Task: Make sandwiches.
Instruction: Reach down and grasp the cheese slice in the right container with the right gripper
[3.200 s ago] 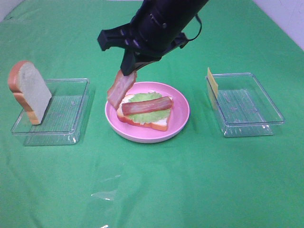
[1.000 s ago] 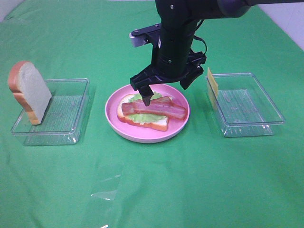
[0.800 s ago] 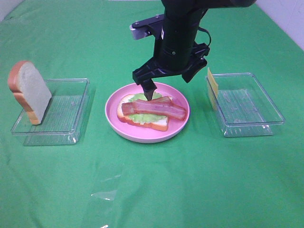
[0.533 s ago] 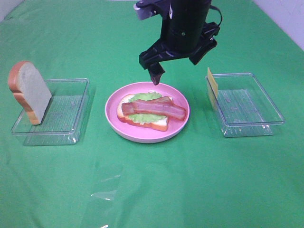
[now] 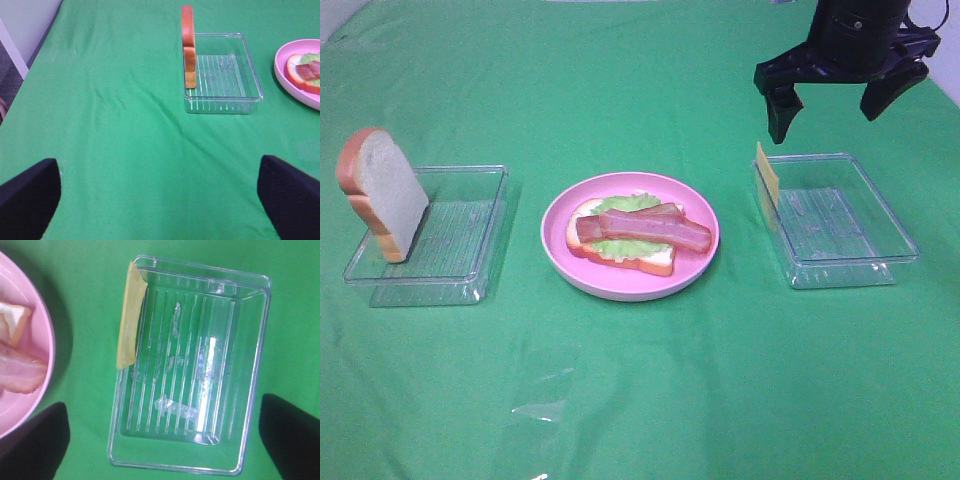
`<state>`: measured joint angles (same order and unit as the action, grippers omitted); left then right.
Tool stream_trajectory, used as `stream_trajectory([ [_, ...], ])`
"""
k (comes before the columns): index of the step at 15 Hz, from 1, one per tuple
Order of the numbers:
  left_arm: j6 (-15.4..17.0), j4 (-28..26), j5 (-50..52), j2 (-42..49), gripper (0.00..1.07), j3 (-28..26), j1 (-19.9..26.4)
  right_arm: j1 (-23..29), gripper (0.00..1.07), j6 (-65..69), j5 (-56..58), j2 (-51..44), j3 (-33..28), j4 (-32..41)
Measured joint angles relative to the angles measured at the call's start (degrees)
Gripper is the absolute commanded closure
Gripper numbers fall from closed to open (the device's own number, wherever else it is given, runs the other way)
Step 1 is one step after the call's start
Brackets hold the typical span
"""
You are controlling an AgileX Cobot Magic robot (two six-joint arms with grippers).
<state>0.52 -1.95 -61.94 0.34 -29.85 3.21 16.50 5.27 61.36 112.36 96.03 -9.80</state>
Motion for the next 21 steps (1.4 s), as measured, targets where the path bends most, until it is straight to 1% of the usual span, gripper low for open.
stream_trajectory([
  [5,0.00,0.00,0.00,0.00,0.07,0.00,0.00,-0.23,0.09,-2.29,-3.50,0.00,0.00,5.67],
  [8,0.00,0.00,0.00,0.00,0.07,0.00,0.00,-0.23,0.09,-2.98,-5.84,1.32,0.00,7.22],
  [18,0.00,0.00,0.00,0.00,0.07,0.00,0.00,-0.23,0.09,-3.15,-12.61,11.63,0.00,7.39],
  [21,0.00,0.00,0.00,0.00,0.07,0.00,0.00,-0.23,0.16,-3.15,-12.61,12.43,0.00,7.16],
])
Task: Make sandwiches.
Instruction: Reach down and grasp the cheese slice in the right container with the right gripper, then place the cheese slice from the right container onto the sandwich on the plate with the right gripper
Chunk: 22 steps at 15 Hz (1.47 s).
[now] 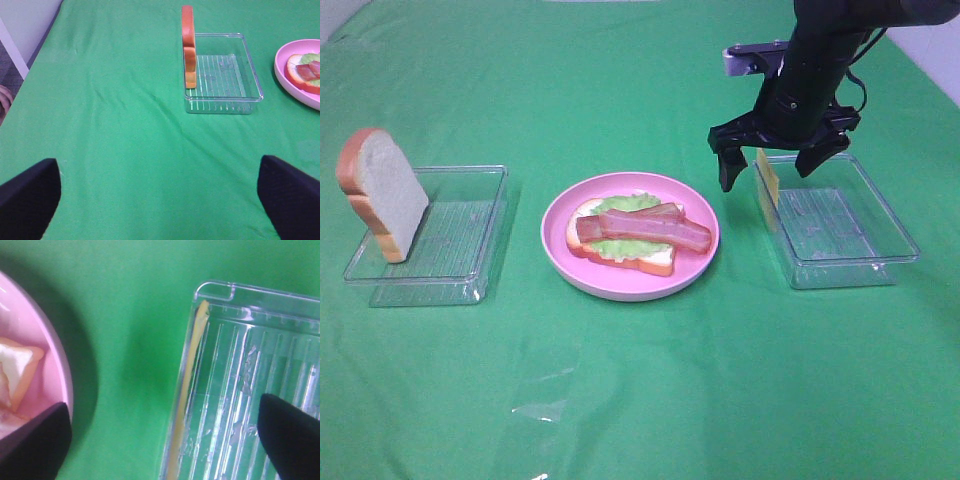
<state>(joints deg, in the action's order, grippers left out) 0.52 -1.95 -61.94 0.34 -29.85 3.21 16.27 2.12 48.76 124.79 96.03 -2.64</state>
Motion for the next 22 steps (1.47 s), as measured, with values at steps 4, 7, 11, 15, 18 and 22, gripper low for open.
stream_trajectory([
  [4,0.00,0.00,0.00,0.00,0.07,0.00,0.00,0.00,0.63,1.03,0.00,0.06,0.00,-2.23],
  [7,0.00,0.00,0.00,0.00,0.07,0.00,0.00,0.00,1.07,1.32,0.00,0.06,0.00,-2.41],
  [11,0.00,0.00,0.00,0.00,0.07,0.00,0.00,0.00,1.07,0.92,-0.63,0.06,0.00,-2.52],
  [15,-0.06,0.00,0.00,0.00,0.07,0.00,0.00,0.00,1.07,0.74,-0.23,-0.11,0.00,-2.52],
  [18,-0.06,0.00,0.00,0.00,0.07,0.00,0.00,0.00,1.07,0.00,1.66,-3.78,0.00,-2.52],
  [22,-0.06,0.00,0.00,0.00,0.07,0.00,0.00,0.00,1.07,-0.11,4.35,-12.78,0.00,-2.58],
])
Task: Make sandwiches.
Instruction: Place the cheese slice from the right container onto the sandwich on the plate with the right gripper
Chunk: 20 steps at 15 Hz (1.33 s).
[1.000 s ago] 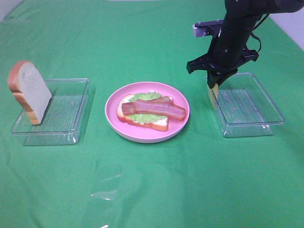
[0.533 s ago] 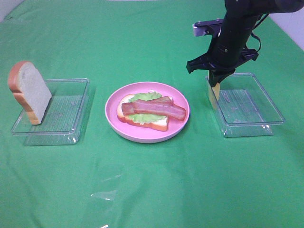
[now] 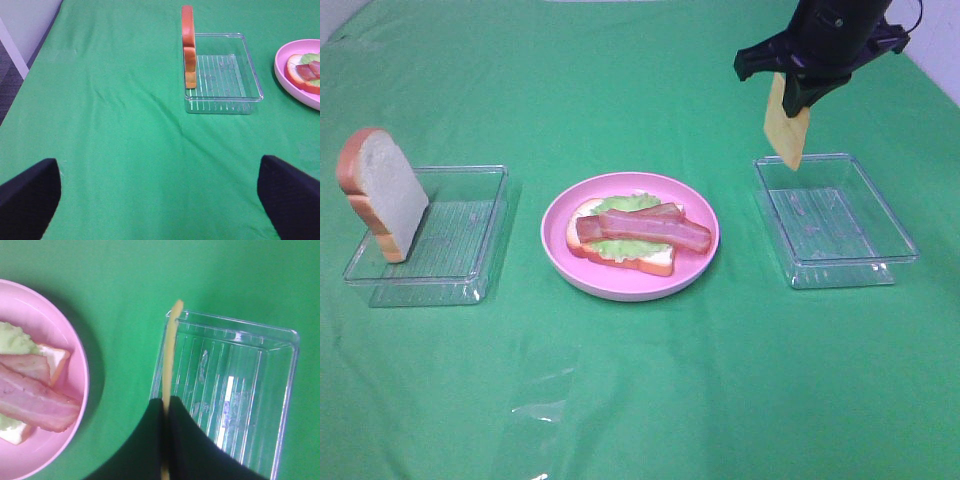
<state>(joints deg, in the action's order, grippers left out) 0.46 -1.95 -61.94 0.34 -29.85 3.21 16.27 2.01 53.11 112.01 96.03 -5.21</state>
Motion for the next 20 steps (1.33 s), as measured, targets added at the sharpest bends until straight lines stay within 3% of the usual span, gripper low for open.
stream_trajectory([
  [9,0.00,0.00,0.00,0.00,0.07,0.00,0.00,1.89,1.07,0.00,0.23,-2.58,0.00,2.41],
  [20,0.00,0.00,0.00,0.00,0.07,0.00,0.00,20.57,1.07,0.00,-10.14,4.70,0.00,9.74],
])
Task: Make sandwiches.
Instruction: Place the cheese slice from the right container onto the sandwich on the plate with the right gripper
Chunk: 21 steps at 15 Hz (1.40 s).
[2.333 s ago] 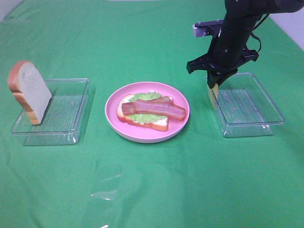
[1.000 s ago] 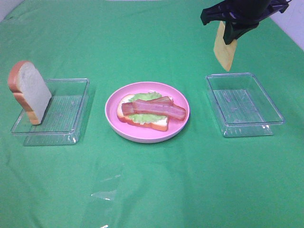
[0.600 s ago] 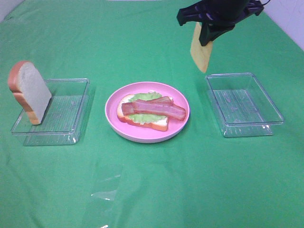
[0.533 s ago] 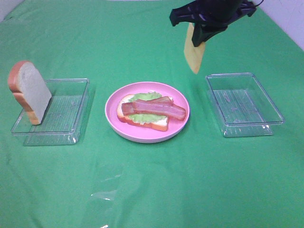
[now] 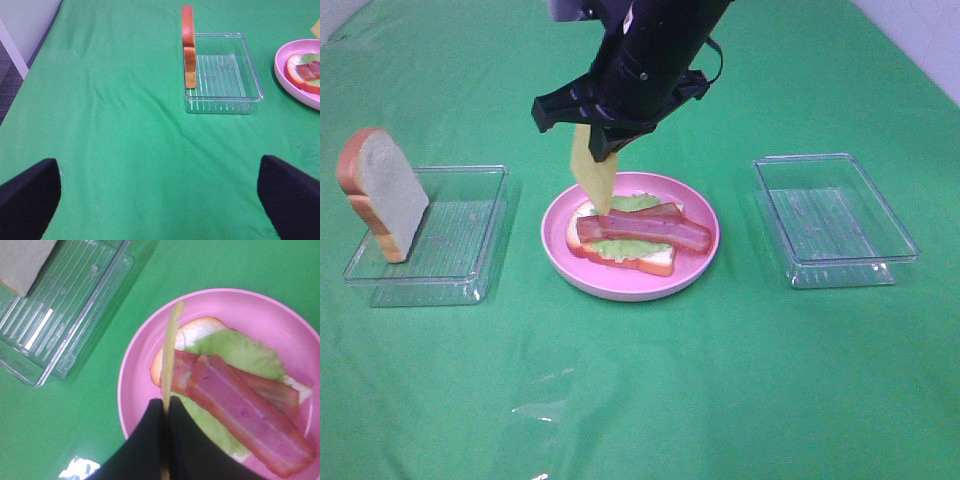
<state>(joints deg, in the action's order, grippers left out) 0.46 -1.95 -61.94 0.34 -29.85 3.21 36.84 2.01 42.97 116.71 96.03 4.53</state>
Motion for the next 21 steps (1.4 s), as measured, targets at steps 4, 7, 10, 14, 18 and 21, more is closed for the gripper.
stream_trajectory([
  [4,0.00,0.00,0.00,0.00,0.07,0.00,0.00,0.57,1.07,0.00,-1.55,2.23,0.00,1.83],
  [7,0.00,0.00,0.00,0.00,0.07,0.00,0.00,0.57,1.07,0.00,-2.23,3.90,0.00,1.83],
  [10,0.00,0.00,0.00,0.00,0.07,0.00,0.00,0.57,1.07,1.03,-2.46,6.59,0.00,-1.03],
  [14,0.00,0.00,0.00,0.00,0.07,0.00,0.00,0.57,1.07,8.31,-2.12,10.14,0.00,-14.09],
  [18,0.00,0.00,0.00,0.00,0.07,0.00,0.00,0.57,1.07,10.43,-0.40,10.26,0.00,-16.27],
  [21,0.00,0.00,0.00,0.00,0.07,0.00,0.00,0.57,0.54,10.43,0.34,10.26,0.00,-16.39],
])
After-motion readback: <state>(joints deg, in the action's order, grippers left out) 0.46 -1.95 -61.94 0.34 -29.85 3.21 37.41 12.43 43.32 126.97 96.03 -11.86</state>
